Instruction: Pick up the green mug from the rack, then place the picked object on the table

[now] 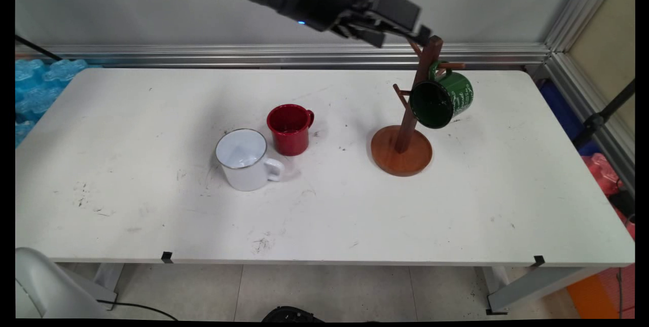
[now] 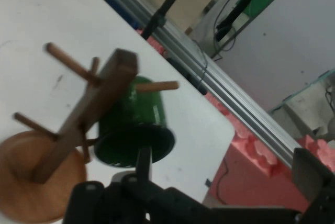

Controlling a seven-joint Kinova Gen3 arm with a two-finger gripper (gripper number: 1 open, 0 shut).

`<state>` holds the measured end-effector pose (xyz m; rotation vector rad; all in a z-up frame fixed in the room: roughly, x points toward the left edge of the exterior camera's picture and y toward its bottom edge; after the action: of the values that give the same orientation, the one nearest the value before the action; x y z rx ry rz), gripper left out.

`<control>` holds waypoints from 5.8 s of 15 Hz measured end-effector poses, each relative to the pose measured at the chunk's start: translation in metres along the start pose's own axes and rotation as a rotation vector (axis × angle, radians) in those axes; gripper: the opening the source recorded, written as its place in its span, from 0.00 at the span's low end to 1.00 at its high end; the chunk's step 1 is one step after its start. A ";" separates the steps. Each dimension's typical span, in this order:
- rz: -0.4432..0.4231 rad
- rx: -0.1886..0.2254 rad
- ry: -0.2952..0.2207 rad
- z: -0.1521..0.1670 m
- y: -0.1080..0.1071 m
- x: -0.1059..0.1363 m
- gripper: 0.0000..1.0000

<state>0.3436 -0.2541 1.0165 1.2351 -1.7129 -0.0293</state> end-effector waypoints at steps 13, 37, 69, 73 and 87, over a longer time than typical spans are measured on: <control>-0.084 0.030 -0.083 0.089 0.047 -0.016 1.00; -0.171 0.179 -0.090 0.183 0.033 -0.020 1.00; -0.061 0.146 0.012 0.150 0.057 -0.012 0.00; -0.044 0.119 0.020 0.142 0.065 -0.012 0.00; 0.033 0.037 0.015 0.103 0.087 -0.022 0.00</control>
<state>0.2092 -0.2460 0.9942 1.2312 -1.7274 0.0307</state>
